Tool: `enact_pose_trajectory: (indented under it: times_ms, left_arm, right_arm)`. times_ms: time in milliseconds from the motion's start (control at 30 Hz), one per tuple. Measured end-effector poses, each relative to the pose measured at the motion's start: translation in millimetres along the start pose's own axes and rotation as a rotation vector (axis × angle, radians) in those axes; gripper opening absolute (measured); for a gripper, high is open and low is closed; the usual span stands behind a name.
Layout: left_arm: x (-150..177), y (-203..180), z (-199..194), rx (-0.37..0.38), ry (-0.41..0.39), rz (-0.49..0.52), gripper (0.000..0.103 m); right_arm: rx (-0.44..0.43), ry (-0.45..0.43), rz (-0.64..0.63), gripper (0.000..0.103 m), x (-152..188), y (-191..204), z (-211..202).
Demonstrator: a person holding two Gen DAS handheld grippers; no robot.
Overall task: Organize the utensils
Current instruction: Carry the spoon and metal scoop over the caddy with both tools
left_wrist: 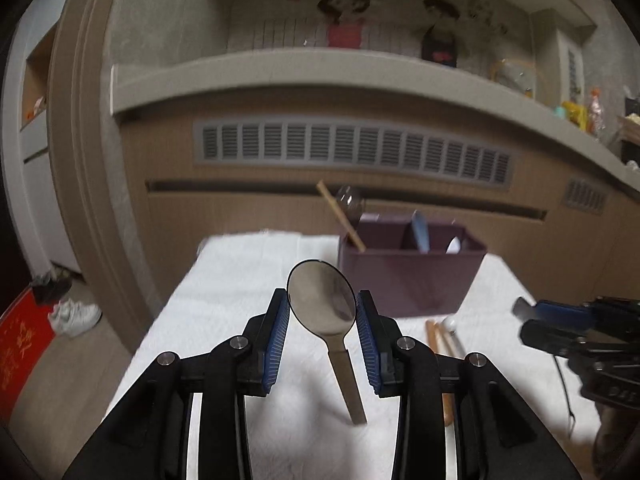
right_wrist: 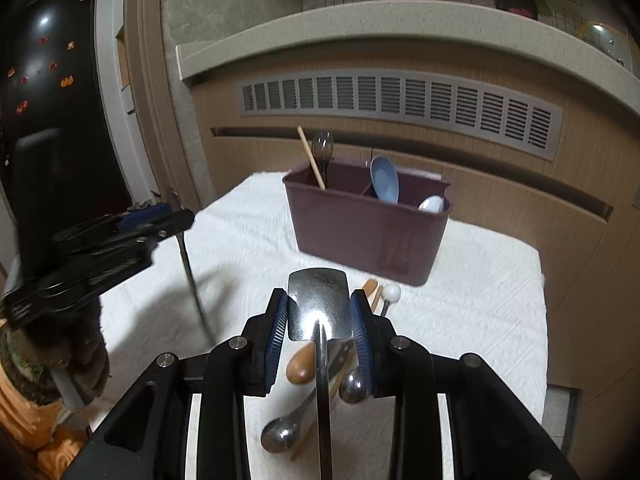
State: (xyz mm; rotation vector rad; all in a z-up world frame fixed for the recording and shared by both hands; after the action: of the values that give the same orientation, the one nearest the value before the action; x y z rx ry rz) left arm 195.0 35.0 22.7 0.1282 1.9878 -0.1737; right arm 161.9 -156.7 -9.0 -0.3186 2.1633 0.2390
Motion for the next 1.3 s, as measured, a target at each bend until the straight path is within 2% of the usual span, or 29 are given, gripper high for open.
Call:
enact_pose_trajectory:
  times_ms: [133, 233, 467, 567, 633, 767, 900, 1133, 1300]
  left_arm:
    - [-29.5, -10.5, -11.2, 0.015, -0.075, 0.036, 0.035]
    - [-64.0, -16.3, -12.1, 0.028, -0.126, 0.065, 0.035]
    - [-153.6, -32.5, -1.9, 0.033, -0.267, 0.132, 0.035]
    - [-172.7, -34.8, 13.9, 0.055, -0.282, 0.147, 0.035]
    - [-178.8, -34.7, 29.8, 0.077, -0.261, 0.147, 0.035]
    - [-173.4, -34.9, 73.5, 0.105, -0.208, 0.136, 0.035]
    - [-148.1, -35.0, 120.5, 0.130, -0.114, 0.129, 0.035]
    - [-105.0, -36.7, 176.3, 0.177, 0.028, 0.103, 0.035]
    - [-78.4, -40.2, 196.0, 0.221, 0.125, 0.079, 0.036]
  right_arm:
    - [0.035, -0.069, -0.006, 0.030, -19.1, -0.4, -8.5]
    - [0.052, -0.157, -0.002, 0.030, -48.7, -5.3, -20.8]
    - [0.092, -0.412, -0.023, 0.030, -152.9, -25.0, -39.0]
    - [0.113, -0.496, -0.043, 0.030, -179.0, -33.3, -33.1]
    - [0.111, -0.520, -0.049, 0.030, -188.1, -40.3, -23.1]
    - [0.086, -0.508, -0.024, 0.030, -189.6, -56.9, 8.2]
    - [0.090, -0.475, 0.027, 0.030, -181.5, -78.1, 49.1]
    - [0.116, -0.337, 0.086, 0.030, -149.3, -106.3, 121.0]
    - [0.116, -0.239, 0.064, 0.030, -120.8, -105.0, 140.8]
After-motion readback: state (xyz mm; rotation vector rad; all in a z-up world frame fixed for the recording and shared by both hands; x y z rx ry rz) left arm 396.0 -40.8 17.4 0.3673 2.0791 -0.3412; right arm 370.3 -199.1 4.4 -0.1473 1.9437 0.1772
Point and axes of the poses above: each gripper's, at about its wrist camera, not at the fingertips, and z roughly the way its jaws point, y to its left, x to its underside, the point moved 1 cm from there along z, roughly the way its jaws point, and after that the axes turned 2 degrees about -y, right-handed, at the moved point
